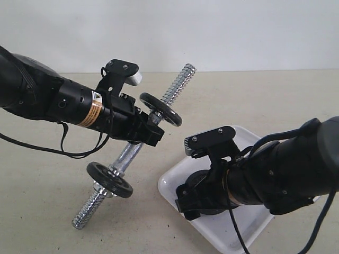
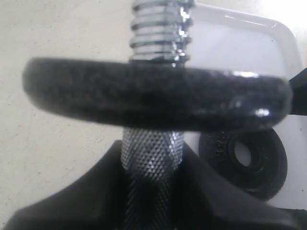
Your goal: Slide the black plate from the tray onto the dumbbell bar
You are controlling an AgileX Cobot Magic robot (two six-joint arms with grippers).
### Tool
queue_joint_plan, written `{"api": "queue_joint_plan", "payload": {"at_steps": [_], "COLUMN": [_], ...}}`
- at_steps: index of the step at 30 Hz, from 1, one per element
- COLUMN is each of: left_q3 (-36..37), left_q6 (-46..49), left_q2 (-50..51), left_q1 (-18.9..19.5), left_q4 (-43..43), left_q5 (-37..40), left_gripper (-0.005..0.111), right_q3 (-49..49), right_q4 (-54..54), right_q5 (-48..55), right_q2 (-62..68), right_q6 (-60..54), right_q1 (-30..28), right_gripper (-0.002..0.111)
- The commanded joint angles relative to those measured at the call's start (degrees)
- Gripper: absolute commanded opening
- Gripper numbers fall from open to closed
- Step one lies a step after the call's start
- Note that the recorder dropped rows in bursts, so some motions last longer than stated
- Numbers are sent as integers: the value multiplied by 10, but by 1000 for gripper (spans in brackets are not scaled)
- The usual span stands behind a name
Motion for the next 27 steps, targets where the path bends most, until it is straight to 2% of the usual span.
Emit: {"api": "queue_joint_plan", "payload": {"at_steps": [1,27], "left_q3": [-18,-19], "left_q6": [-11,-11], "left_q2": [-34,-34], "left_q1": [1,1], "left_q4": [-21,-21], "left_q5": [-26,-26], "left_gripper": [4,4], "right_q3": [22,22], "right_q4": [18,42], "right_q5": [-30,-44], "right_q2": [21,21], "right_q6": [-4,2], "right_q1": [-1,-1], "right_gripper": [105,105]}}
